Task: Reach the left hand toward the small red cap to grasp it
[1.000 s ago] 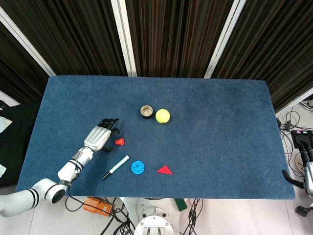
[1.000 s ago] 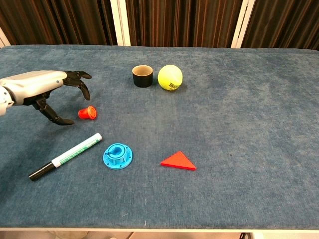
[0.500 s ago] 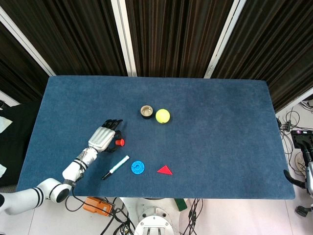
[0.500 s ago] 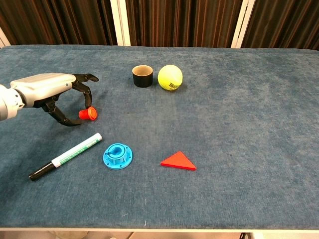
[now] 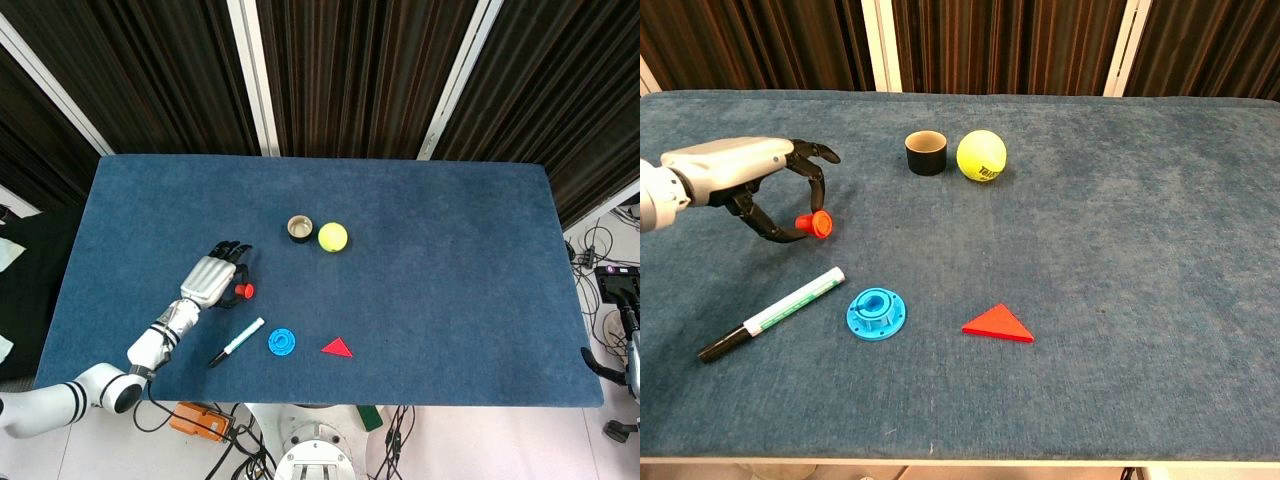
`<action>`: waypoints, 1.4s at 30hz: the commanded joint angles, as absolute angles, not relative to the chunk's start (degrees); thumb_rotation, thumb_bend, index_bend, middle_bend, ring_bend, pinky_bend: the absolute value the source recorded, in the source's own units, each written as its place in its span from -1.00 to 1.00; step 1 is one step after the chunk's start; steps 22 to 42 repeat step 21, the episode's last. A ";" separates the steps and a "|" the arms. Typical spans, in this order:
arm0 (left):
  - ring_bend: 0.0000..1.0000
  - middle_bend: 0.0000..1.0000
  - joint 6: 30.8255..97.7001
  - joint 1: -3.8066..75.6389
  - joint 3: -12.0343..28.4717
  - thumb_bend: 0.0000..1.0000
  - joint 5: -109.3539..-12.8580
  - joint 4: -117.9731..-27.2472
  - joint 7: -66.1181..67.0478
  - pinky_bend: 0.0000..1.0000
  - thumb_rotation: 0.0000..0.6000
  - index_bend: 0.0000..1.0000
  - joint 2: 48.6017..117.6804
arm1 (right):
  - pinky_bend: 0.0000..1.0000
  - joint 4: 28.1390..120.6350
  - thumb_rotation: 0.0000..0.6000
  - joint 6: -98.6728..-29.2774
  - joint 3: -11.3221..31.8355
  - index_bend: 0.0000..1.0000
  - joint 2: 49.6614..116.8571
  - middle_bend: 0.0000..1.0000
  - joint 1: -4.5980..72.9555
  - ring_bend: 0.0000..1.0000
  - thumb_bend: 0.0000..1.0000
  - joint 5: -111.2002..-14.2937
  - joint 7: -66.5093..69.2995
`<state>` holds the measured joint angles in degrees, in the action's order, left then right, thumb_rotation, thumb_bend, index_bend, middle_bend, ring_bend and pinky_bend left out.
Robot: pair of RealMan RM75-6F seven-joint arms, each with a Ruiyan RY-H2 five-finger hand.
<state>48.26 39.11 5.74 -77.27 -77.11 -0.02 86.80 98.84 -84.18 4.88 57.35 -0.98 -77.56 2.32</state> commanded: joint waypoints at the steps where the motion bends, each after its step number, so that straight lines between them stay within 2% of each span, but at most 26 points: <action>1: -1.00 -0.83 48.23 38.93 7.06 -0.10 -78.27 -85.64 -7.14 -0.89 1.00 0.20 79.06 | -1.00 98.86 1.00 -84.14 4.88 -0.63 57.35 -0.73 -0.95 -0.93 -0.20 -77.58 2.30; 6: -1.00 -0.83 46.43 38.86 9.94 -0.09 -81.64 -98.44 -26.42 -0.89 1.00 0.20 63.66 | -1.00 98.94 1.00 -84.16 4.96 -0.63 57.41 -0.73 -0.89 -0.93 -0.20 -77.67 2.47; 11: -1.00 -0.83 47.18 38.61 11.38 -0.10 -87.19 -103.34 -43.53 -0.89 1.00 0.20 51.51 | -1.00 98.92 1.00 -84.30 5.14 -0.63 57.60 -0.73 -0.77 -0.93 -0.20 -77.72 2.30; 17: -1.00 -0.83 49.84 38.69 11.68 -0.10 -92.33 -105.58 -63.05 -0.89 1.00 0.20 43.71 | -1.00 99.24 1.00 -83.99 5.34 -0.63 58.08 -0.73 -0.34 -0.93 -0.20 -77.62 1.58; 21: -1.00 -0.83 52.97 39.08 10.29 -0.10 -97.69 -103.29 -74.73 -0.89 1.00 0.20 41.30 | -1.00 99.29 1.00 -83.29 5.38 -0.64 58.45 -0.73 0.29 -0.93 -0.20 -77.70 0.55; 42: -1.00 -0.83 52.97 39.08 10.29 -0.10 -97.69 -103.29 -74.73 -0.89 1.00 0.20 41.30 | -1.00 99.29 1.00 -83.29 5.38 -0.64 58.45 -0.73 0.29 -0.93 -0.20 -77.70 0.55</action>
